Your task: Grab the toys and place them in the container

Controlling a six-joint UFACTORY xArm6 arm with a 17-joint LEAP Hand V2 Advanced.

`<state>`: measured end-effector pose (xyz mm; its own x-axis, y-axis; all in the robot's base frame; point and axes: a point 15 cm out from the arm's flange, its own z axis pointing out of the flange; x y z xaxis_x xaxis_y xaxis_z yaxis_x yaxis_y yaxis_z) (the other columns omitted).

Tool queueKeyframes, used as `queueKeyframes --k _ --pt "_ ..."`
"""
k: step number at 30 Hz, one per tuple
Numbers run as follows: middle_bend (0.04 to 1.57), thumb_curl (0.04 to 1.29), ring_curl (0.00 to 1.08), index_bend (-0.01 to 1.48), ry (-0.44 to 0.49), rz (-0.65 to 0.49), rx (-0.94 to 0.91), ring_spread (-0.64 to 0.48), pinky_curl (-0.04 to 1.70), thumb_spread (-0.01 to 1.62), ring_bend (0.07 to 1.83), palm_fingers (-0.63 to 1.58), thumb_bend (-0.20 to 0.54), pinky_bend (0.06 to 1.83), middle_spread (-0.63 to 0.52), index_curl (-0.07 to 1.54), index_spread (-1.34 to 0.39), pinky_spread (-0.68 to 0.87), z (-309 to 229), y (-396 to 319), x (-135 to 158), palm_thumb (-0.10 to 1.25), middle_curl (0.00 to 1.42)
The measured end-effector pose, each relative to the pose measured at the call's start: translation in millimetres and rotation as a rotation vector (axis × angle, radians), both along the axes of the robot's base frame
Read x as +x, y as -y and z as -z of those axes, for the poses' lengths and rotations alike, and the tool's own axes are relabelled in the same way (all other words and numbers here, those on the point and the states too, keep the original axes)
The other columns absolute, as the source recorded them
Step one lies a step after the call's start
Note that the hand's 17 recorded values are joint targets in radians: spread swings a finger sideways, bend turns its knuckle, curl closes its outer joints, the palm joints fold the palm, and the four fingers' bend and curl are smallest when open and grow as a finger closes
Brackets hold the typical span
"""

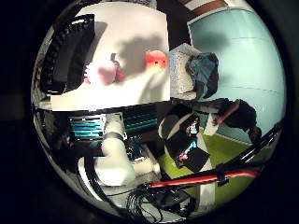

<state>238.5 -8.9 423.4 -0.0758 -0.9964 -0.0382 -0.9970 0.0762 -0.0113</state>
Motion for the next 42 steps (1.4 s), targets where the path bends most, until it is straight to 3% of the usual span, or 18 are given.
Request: queueKeyframes --k 8,18,25,32,42 --pt "0.19 0.31 0.25 0.17 0.025 0.119 -0.001 0.21 0.29 1.14 0.27 0.17 -0.02 0.42 0.01 0.31 -0.36 0.45 -4 70 15 0.61 0.29" --pt "0.18 0.32 0.26 0.17 0.038 0.243 -0.005 0.21 0.29 1.14 0.28 0.16 -0.02 0.44 0.02 0.31 -0.35 0.45 4 163 83 0.62 0.29" --pt "0.18 0.32 0.25 0.17 0.046 0.292 -0.008 0.21 0.29 1.14 0.28 0.15 -0.021 0.43 0.03 0.31 -0.35 0.44 48 207 130 0.6 0.29" --pt "0.18 0.32 0.25 0.17 -0.006 0.327 0.014 0.21 0.29 1.14 0.27 0.15 -0.021 0.43 0.03 0.31 -0.34 0.45 105 233 148 0.59 0.28" --pt "0.18 0.32 0.25 0.17 -0.089 0.414 0.051 0.21 0.29 1.14 0.27 0.13 -0.021 0.43 0.03 0.31 -0.32 0.45 181 283 140 0.58 0.28"
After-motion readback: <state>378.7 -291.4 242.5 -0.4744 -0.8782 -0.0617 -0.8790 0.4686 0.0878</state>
